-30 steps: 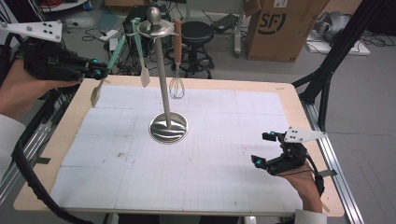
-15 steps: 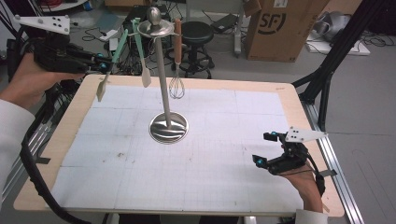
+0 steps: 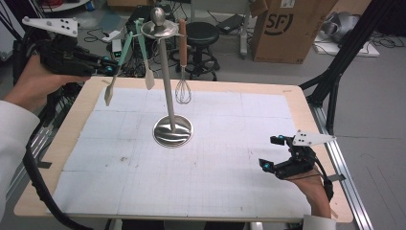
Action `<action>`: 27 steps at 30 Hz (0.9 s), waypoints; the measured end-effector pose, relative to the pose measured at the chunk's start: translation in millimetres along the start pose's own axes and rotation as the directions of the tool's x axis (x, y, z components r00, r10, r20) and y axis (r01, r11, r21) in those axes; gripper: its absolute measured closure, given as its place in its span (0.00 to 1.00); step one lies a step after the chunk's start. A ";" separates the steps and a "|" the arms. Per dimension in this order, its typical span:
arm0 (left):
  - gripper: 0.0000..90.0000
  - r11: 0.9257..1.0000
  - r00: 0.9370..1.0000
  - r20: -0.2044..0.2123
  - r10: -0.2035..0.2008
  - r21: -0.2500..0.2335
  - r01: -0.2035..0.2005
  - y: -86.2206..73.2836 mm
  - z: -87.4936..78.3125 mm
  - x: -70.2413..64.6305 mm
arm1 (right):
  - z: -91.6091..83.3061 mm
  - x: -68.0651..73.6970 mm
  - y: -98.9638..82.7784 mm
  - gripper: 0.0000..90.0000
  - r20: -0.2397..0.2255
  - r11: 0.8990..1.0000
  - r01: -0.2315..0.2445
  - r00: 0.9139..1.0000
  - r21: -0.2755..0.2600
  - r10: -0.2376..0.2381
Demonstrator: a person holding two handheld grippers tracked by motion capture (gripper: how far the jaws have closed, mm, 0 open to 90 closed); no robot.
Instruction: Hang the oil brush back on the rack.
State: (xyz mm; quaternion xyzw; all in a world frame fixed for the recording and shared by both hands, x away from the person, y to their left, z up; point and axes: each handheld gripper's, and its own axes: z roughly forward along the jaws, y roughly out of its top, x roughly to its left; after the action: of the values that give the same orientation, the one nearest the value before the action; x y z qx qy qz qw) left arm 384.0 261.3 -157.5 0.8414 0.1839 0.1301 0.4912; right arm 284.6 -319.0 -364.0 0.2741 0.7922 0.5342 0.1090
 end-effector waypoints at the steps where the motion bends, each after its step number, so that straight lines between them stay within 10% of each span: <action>1: 0.89 1.000 1.000 -0.003 0.002 0.002 -0.002 0.3 0.9 -0.1 | 0.1 0.1 0.1 0.01 0.000 1.000 0.002 1.000 0.000 -0.002; 27: 0.86 1.000 1.000 -0.016 0.011 0.004 -0.011 5.1 39.6 1.1 | -4.0 -2.0 -1.1 0.01 -0.001 1.000 -0.008 1.000 -0.010 0.008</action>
State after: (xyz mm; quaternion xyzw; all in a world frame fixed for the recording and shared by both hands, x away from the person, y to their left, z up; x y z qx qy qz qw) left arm 401.7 228.7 -172.1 0.8423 0.1832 0.1391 0.4874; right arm 284.1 -323.5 -363.7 0.2766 0.7883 0.5389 0.1080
